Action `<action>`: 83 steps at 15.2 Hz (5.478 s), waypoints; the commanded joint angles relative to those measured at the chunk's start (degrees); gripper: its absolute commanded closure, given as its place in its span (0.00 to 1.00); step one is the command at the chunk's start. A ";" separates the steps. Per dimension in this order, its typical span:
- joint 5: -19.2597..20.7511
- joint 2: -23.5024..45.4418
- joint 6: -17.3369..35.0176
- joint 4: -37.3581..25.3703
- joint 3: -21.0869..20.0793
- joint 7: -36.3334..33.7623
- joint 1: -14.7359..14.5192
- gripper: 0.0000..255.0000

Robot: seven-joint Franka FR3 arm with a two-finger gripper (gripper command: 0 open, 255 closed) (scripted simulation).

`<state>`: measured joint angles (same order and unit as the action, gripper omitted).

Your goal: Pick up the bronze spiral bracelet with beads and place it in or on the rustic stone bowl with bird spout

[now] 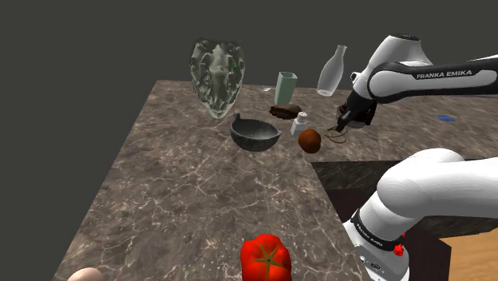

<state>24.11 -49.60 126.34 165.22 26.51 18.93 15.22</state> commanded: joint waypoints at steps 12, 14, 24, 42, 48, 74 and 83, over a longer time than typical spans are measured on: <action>-3.70 -3.72 -11.71 -8.14 -3.51 0.65 -1.50 1.00; -4.20 -3.94 -13.31 -9.54 -3.99 0.73 -1.73 1.00; -6.42 -3.94 -20.76 -17.04 -6.13 1.13 -2.83 1.00; -18.41 7.81 -17.22 -22.73 -24.84 -19.15 -12.58 1.00; -21.06 16.17 -15.28 -28.61 -31.14 -26.53 -15.16 1.00; -21.45 24.55 -3.98 -25.30 -35.77 -32.69 -16.33 0.00; -22.00 21.90 -11.73 -30.42 -35.71 -32.32 -16.71 0.00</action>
<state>2.20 -27.39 116.44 136.21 -9.12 -13.38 -1.40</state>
